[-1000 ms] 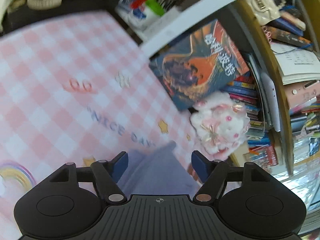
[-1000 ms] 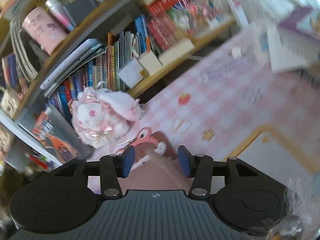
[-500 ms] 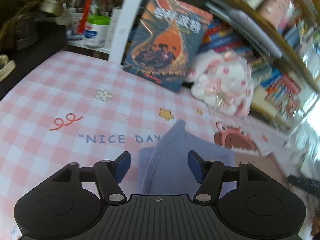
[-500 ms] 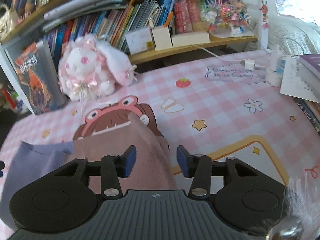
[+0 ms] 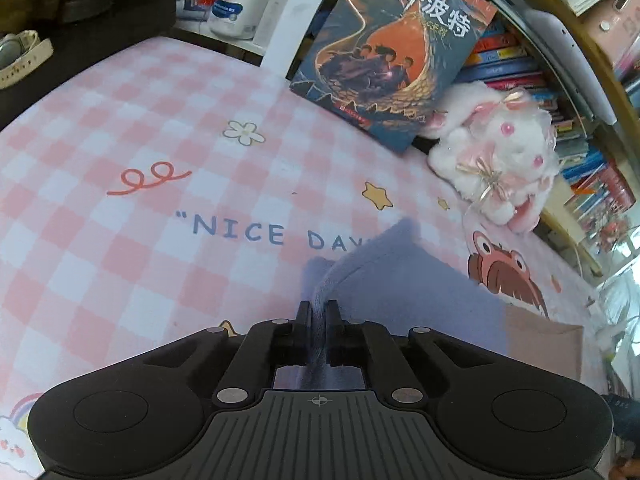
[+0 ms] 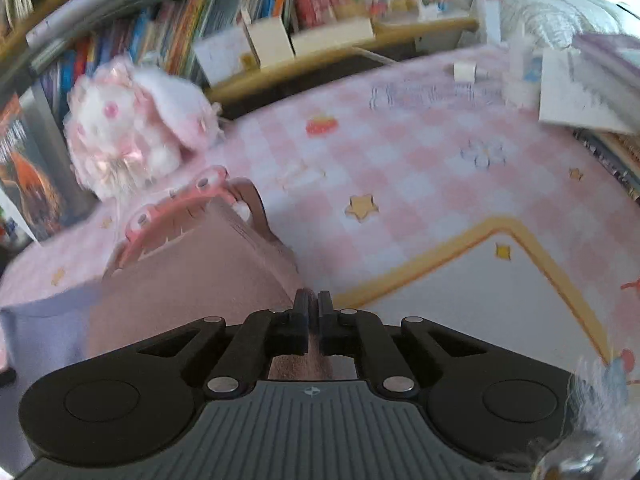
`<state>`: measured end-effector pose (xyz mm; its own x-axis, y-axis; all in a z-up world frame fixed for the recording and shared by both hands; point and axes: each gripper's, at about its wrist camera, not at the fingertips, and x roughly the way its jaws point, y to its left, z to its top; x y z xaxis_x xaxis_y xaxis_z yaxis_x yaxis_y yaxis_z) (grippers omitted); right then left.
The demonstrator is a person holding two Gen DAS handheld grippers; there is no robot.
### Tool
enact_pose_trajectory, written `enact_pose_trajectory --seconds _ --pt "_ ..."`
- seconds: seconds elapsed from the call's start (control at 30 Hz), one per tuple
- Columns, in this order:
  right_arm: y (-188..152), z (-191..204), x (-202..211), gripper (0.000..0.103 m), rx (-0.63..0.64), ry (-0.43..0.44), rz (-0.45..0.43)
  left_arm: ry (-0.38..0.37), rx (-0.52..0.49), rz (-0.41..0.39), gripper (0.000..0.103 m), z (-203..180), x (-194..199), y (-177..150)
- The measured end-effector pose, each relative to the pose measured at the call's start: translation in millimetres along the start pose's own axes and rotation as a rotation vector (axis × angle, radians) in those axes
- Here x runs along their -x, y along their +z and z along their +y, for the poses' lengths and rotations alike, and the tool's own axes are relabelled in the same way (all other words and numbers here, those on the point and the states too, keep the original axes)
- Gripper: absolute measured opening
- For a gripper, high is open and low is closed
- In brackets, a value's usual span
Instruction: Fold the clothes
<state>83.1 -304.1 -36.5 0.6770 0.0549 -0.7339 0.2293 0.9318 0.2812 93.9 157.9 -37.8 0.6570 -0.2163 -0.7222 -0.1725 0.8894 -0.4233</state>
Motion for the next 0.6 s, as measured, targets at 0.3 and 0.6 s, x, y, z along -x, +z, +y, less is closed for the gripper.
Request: enact_pose_trajectory --seconds 0.3,0.6 --pt "1.8 3.3 32.0 0.026 0.022 -0.019 -0.067 0.042 0.032 -0.043 0.027 6.2 38.2 -4.1" --pt "-17.6 7.2 71.3 0.044 0.063 -0.013 -0.089 0.089 0.042 -0.089 0.045 0.0 70.1 -33.6"
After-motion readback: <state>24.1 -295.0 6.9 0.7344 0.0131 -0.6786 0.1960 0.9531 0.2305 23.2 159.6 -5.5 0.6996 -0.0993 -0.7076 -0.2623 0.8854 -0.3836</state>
